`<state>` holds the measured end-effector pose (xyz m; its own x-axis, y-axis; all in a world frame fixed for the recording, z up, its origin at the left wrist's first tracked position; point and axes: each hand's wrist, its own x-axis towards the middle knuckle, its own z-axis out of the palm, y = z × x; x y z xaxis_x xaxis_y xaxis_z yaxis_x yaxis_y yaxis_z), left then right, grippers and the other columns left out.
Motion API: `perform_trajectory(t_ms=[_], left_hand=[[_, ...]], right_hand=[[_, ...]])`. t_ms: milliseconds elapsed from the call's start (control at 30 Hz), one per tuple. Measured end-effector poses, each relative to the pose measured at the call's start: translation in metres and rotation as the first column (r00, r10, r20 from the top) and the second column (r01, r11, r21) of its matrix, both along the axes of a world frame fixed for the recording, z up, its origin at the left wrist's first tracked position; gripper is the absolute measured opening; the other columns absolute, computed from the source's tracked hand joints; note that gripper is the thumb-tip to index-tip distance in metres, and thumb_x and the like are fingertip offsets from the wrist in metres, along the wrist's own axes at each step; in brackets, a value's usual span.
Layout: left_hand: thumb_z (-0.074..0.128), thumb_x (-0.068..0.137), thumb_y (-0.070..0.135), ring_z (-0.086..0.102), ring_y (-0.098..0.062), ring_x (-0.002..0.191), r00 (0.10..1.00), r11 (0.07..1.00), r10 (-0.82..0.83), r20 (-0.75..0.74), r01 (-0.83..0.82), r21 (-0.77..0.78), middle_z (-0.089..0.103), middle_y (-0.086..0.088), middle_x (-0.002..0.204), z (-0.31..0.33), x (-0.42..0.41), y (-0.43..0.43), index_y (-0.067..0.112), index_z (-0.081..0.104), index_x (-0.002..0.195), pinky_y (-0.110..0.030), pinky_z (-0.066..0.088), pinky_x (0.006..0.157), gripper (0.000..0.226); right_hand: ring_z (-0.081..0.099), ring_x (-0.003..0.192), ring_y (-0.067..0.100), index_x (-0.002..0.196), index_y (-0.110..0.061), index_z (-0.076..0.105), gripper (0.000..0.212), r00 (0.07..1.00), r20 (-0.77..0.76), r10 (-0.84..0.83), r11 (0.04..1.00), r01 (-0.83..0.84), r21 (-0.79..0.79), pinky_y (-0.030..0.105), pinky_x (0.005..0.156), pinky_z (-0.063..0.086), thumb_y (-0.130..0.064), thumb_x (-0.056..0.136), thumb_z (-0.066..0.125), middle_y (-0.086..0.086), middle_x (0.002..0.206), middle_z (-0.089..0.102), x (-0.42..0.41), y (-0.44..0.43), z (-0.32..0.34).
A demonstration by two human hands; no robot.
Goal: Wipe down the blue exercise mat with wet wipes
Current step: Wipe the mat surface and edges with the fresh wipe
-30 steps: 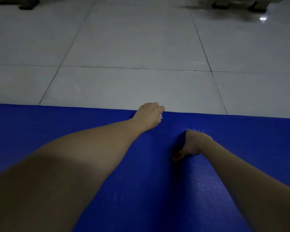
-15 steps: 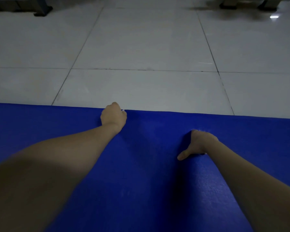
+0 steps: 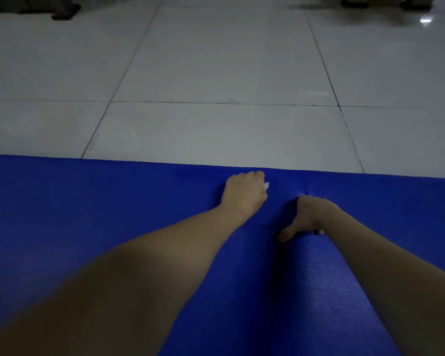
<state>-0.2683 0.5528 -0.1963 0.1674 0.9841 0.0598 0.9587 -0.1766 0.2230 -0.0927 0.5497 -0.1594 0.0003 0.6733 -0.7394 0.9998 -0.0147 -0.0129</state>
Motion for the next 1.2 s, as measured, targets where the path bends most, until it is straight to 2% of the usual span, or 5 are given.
perform_trajectory(t_ms=[400, 633, 800, 967, 1200], left_hand=[[0.046, 0.105, 0.035, 0.057, -0.025, 0.068, 0.849, 0.854, 0.519, 0.1, -0.519, -0.032, 0.059, -0.008, 0.08, -0.016, -0.163, -0.014, 0.007, 0.051, 0.087, -0.032, 0.033, 0.049, 0.034], [0.043, 0.107, 0.035, 0.056, -0.025, 0.072, 0.885, 0.897, 0.442, 0.146, -0.436, -0.073, 0.062, -0.008, 0.086, -0.008, -0.074, -0.014, 0.009, 0.052, 0.091, -0.033, 0.032, 0.057, 0.032], [0.043, 0.108, 0.036, 0.064, -0.026, 0.083, 0.988, 0.99, 0.138, 0.076, -0.134, -0.053, 0.065, -0.008, 0.095, -0.008, 0.005, -0.036, 0.009, 0.059, 0.103, -0.034, 0.037, 0.061, 0.031], [0.079, 0.087, 0.03, 0.058, -0.022, 0.055, 0.992, 0.99, -0.118, -0.038, 0.121, 0.069, 0.06, -0.005, 0.065, -0.003, -0.019, -0.045, 0.011, 0.059, 0.074, -0.029, 0.034, 0.048, 0.031], [0.048, 0.105, 0.036, 0.057, -0.029, 0.08, 0.947, 0.947, 0.321, -0.019, -0.32, 0.018, 0.061, -0.012, 0.088, -0.013, -0.165, -0.045, 0.006, 0.056, 0.091, -0.04, 0.047, 0.059, 0.034]], right_hand=[[0.063, 0.096, 0.023, 0.108, -0.02, 0.043, 0.097, 0.999, 0.025, -0.022, 1.0, 0.022, 0.0, 0.043, 0.093, 0.054, -0.078, 0.042, 0.085, -0.003, 0.09, 0.056, -0.004, -0.002, 0.003], [0.064, 0.099, 0.025, 0.115, -0.02, 0.042, 0.104, 0.999, 0.027, -0.021, 1.0, 0.021, -0.015, 0.044, 0.094, 0.054, -0.077, 0.04, 0.086, -0.003, 0.095, 0.055, -0.003, -0.002, 0.003], [0.063, 0.1, 0.026, 0.122, -0.017, 0.047, 0.111, 0.999, 0.038, -0.032, 0.999, 0.033, -0.031, 0.045, 0.094, 0.055, -0.077, 0.037, 0.086, 0.0, 0.102, 0.057, -0.004, 0.001, 0.002], [0.062, 0.11, 0.03, 0.141, -0.016, 0.039, 0.131, 0.994, 0.036, -0.101, 0.993, 0.103, -0.062, 0.046, 0.098, 0.053, -0.073, 0.035, 0.09, 0.003, 0.12, 0.053, -0.008, 0.001, 0.004], [0.062, 0.111, 0.031, 0.14, -0.015, 0.039, 0.127, 0.991, 0.021, -0.134, 0.989, 0.135, -0.064, 0.047, 0.097, 0.054, -0.069, 0.038, 0.092, 0.003, 0.118, 0.049, -0.008, -0.003, 0.003]])
